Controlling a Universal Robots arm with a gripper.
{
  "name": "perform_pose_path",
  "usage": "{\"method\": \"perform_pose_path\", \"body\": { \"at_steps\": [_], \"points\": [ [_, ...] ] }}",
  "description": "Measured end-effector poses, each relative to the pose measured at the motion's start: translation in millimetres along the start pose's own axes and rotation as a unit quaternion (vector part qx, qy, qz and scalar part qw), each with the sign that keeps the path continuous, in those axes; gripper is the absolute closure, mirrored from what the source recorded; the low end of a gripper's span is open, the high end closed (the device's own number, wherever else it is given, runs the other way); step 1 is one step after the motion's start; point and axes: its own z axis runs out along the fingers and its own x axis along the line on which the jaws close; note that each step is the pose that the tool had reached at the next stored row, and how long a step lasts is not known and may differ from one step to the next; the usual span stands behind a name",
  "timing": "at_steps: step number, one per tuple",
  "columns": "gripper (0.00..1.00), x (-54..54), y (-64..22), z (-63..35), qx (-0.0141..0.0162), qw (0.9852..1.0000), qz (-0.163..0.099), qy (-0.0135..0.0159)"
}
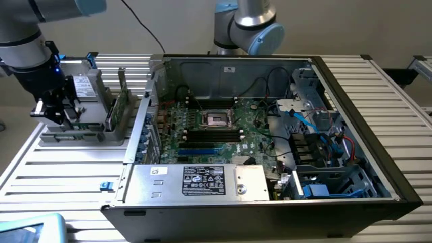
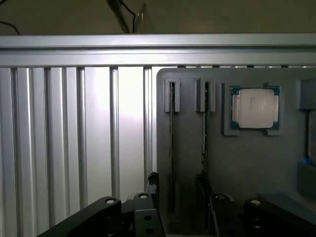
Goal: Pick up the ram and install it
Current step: 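Pick up the ram and move it above insertion slot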
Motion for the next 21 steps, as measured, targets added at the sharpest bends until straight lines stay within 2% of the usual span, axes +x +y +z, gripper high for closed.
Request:
{"method": "perform_pose_path", "body": {
  "at_steps": [3,14,21],
  "points": [
    [0.57,0.1,0.3,5.3,0.0012,1.0,0.002,0.0],
    [0.57,4.6,1.7,25.3,0.0019,1.0,0.004,-0.0002],
    [0.57,4.9,1.9,31.3,0.0018,1.0,0.004,-0.0002]
  ]
}}
